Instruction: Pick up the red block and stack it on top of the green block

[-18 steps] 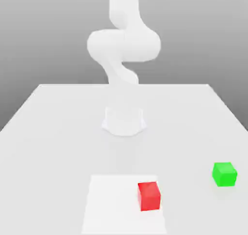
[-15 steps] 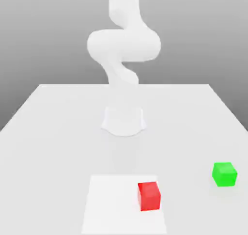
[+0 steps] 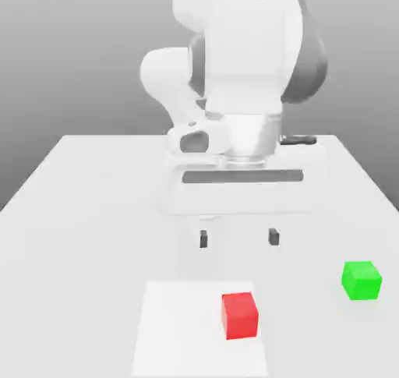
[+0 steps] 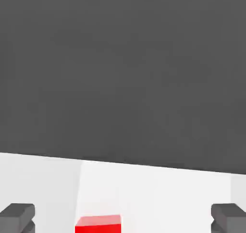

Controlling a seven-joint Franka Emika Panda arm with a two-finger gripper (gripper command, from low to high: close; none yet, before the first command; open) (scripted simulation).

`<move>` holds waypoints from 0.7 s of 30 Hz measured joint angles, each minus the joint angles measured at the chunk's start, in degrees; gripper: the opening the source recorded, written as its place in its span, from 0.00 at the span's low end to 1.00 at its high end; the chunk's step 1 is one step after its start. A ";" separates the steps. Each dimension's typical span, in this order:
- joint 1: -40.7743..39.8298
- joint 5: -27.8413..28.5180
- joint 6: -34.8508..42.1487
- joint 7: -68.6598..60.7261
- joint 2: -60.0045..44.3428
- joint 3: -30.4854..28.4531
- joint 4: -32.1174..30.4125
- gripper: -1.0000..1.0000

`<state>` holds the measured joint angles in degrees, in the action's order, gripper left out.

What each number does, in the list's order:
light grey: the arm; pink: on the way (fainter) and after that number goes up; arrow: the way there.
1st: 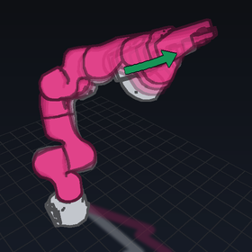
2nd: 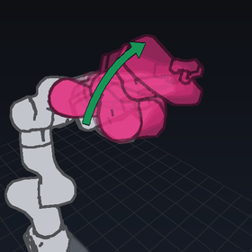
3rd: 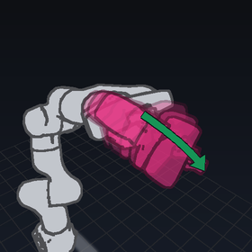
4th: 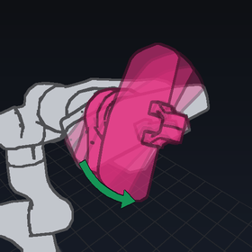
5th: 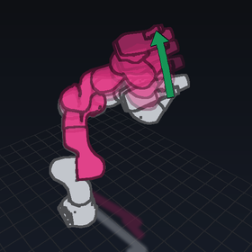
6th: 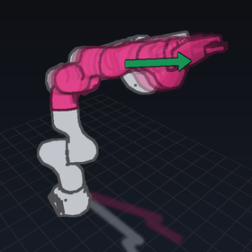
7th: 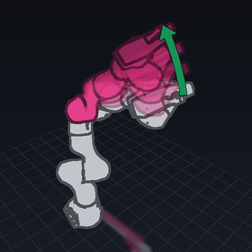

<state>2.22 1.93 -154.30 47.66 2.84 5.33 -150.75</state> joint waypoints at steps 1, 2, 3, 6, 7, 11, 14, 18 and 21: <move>0.26 -0.17 -1.09 -0.10 -2.06 0.15 -0.92 0.50; 0.55 -0.38 -2.19 -0.21 -4.12 0.29 -1.84 0.50; 0.73 -0.48 -3.47 -0.29 -6.18 0.32 -2.38 0.50; 1.20 0.68 -8.37 0.58 -12.39 -0.38 -2.21 0.50; 1.56 1.24 -10.09 1.01 -14.47 -0.85 -1.95 0.50; 2.58 2.09 -13.45 1.65 -18.48 -2.05 -1.39 0.00; 2.57 2.19 -13.47 1.75 -18.48 -2.03 -1.39 0.00; 2.16 1.46 -11.28 1.22 -15.89 -1.47 -1.79 0.00; 1.78 -0.14 -6.31 0.06 -10.00 -0.74 -2.68 0.00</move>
<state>4.00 1.80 -160.61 47.72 -7.16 4.59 -153.43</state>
